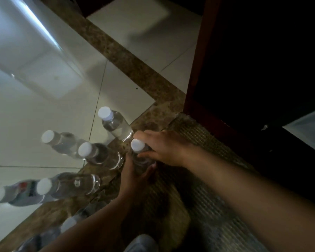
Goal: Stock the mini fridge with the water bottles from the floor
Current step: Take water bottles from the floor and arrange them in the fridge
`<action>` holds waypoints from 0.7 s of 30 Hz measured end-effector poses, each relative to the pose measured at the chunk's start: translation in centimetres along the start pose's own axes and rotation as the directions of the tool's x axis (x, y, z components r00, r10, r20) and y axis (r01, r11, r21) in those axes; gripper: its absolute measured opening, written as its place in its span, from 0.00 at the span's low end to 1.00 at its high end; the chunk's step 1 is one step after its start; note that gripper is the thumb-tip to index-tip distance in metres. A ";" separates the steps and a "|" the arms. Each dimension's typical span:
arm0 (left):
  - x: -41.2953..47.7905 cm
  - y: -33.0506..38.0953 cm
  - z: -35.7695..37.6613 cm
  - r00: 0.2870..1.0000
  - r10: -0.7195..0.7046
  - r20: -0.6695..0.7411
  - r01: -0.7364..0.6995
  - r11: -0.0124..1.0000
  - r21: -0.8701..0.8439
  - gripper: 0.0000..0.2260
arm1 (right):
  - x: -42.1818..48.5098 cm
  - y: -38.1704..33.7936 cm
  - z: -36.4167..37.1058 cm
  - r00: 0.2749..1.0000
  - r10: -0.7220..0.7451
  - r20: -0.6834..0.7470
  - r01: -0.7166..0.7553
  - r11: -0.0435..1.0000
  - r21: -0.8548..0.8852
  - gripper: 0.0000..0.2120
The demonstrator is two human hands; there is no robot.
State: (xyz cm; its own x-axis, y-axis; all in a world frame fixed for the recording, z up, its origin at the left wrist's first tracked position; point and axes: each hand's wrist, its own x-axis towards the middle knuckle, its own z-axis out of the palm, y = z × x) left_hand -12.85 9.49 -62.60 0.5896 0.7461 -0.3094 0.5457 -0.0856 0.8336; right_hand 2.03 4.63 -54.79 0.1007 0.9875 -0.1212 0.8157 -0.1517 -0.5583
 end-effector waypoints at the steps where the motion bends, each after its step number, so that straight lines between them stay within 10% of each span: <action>1: 0.3 -0.1 0.2 1.000 0.019 -0.021 -0.018 1.000 0.018 0.23 | -0.2 0.4 0.0 1.000 0.006 -0.023 -0.005 0.999 0.044 0.19; 21: -2.7 8.9 8.5 0.866 0.351 0.357 -0.385 0.923 0.026 0.19 | -13.9 2.9 -8.5 0.945 0.259 -0.200 -0.264 0.964 -0.001 0.15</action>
State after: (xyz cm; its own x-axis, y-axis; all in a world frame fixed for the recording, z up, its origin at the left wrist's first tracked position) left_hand -4.57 1.12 -58.24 0.9146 0.3799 -0.1384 0.2918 -0.3832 0.8764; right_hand 7.83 -9.20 -47.77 0.4203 0.9024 -0.0949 0.7608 -0.4074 -0.5051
